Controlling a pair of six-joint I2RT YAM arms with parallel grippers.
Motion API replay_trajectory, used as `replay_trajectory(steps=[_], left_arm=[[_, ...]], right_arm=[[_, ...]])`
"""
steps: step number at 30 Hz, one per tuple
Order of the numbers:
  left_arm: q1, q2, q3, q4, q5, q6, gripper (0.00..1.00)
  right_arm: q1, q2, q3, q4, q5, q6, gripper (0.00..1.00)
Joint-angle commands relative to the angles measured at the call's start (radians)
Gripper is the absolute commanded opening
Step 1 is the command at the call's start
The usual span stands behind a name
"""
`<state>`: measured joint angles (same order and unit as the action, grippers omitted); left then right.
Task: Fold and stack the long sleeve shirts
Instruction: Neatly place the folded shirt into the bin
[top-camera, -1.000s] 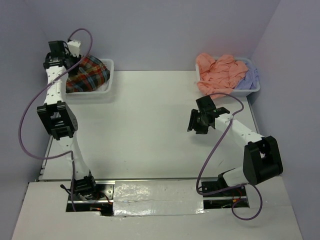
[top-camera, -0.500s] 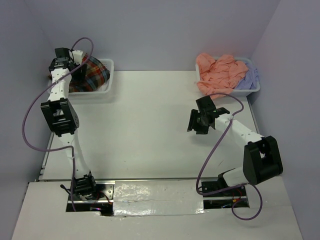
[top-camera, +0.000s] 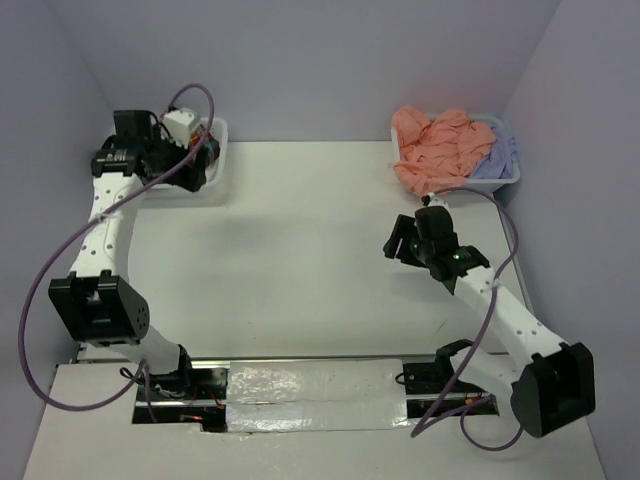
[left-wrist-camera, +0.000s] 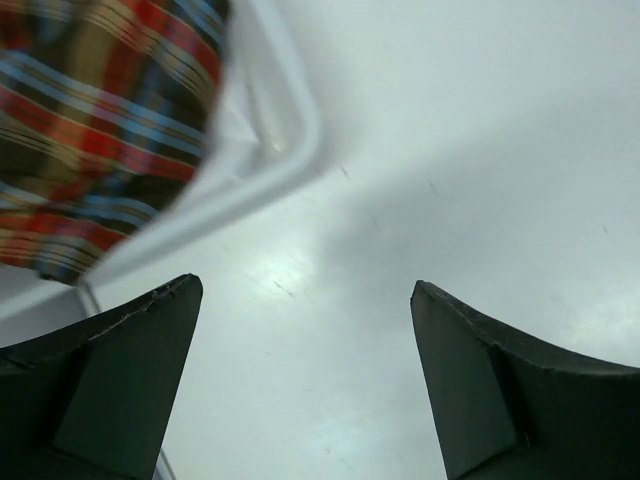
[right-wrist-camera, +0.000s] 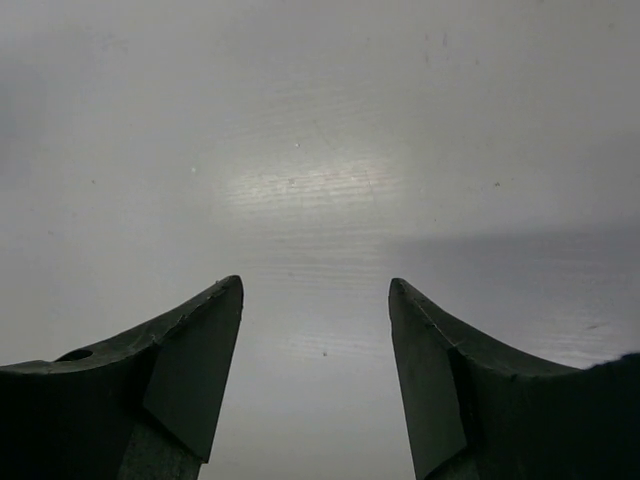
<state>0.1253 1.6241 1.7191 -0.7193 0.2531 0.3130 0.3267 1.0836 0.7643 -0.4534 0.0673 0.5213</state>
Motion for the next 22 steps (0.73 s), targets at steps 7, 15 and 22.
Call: replay_trajectory(steps=[7, 15, 22], left_arm=[[-0.026, -0.309, -0.568, -0.034, -0.057, 0.156, 0.99], [-0.035, -0.679, -1.001, 0.084, -0.086, 0.248, 0.99], [-0.035, -0.828, -1.139, 0.143, -0.115, 0.25, 0.99]], right_arm=[[-0.005, -0.214, -0.151, 0.234, 0.075, -0.07, 0.71], [-0.006, -0.297, -0.247, 0.303, 0.071, -0.078, 0.71], [-0.008, -0.376, -0.313, 0.364, 0.074, -0.099, 0.72]])
